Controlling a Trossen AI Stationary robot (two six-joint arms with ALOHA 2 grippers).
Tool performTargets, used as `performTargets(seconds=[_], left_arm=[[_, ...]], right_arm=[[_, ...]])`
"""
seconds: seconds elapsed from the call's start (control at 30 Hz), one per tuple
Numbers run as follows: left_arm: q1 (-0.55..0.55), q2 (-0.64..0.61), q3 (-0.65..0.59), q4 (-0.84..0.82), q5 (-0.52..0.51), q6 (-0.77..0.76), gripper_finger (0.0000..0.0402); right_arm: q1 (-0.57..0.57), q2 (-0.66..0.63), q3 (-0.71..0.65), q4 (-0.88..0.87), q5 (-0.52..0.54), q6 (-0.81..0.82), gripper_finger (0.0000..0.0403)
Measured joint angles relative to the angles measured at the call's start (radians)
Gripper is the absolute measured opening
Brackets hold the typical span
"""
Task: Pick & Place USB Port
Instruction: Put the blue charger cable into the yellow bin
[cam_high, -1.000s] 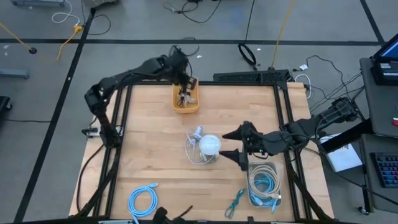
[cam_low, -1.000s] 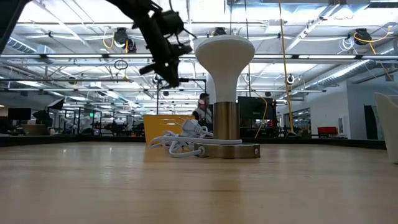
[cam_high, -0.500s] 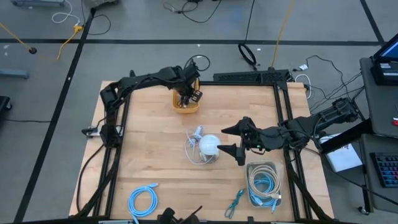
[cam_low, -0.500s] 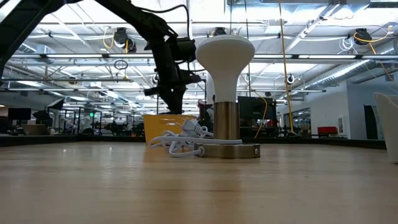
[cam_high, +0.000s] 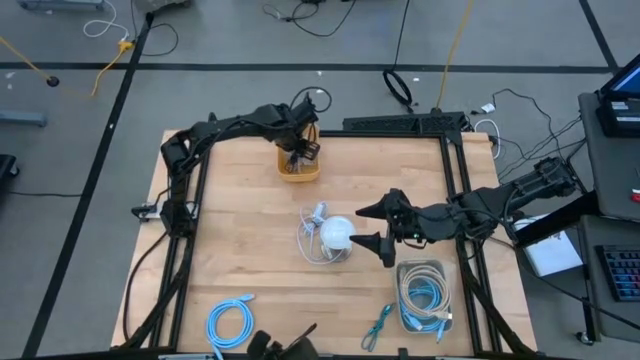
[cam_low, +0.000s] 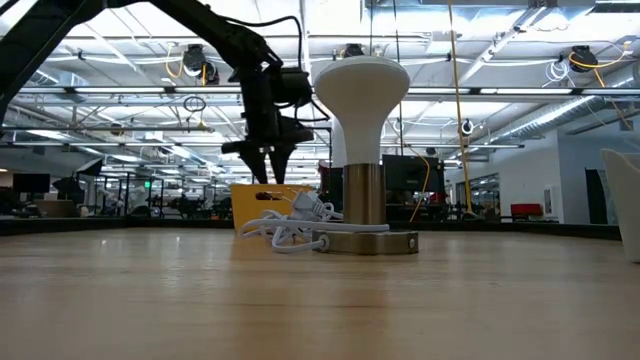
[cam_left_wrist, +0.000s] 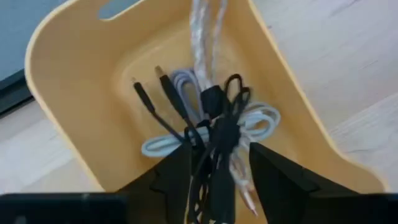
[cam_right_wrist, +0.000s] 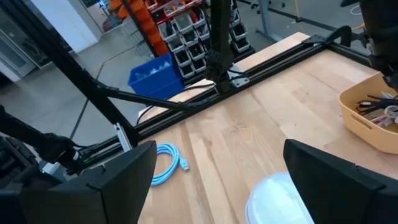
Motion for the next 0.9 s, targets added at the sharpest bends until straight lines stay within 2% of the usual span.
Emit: performTargets(seconds=[0.17,0.3,0.4,0.5,0.63,0.73,0.9], left_arm=[[0.000,-0.009,0.000,-0.076,-0.024,0.027,0.0183],[0.000,-0.074,-0.001,-0.115,-0.016,0.086,0.0185],[-0.016,-0.170,-0.001,-0.113,0.036,0.127,0.0185],[-0.059,-0.293,-0.001,-0.120,0.154,0.133,0.0185],[-0.209,-0.450,-0.001,-0.135,0.195,0.040,0.0186],[-0.387,-0.536,0.000,-0.130,0.101,-0.103,0.0186],[-0.745,-0.563,0.000,-0.086,-0.228,-0.420,0.0186]], right_arm=[[0.000,0.000,0.000,-0.033,-0.005,0.000,0.0343],[0.000,0.000,0.000,-0.117,-0.061,0.018,0.0343],[0.000,0.000,0.000,-0.225,-0.103,0.047,0.0343],[0.000,0.000,0.000,-0.344,-0.139,0.075,0.0343],[-0.002,0.010,0.000,-0.461,-0.188,0.082,0.0343],[-0.002,0.046,0.000,-0.525,-0.264,0.041,0.0343],[0.012,0.170,0.000,-0.578,-0.465,-0.087,0.0343]])
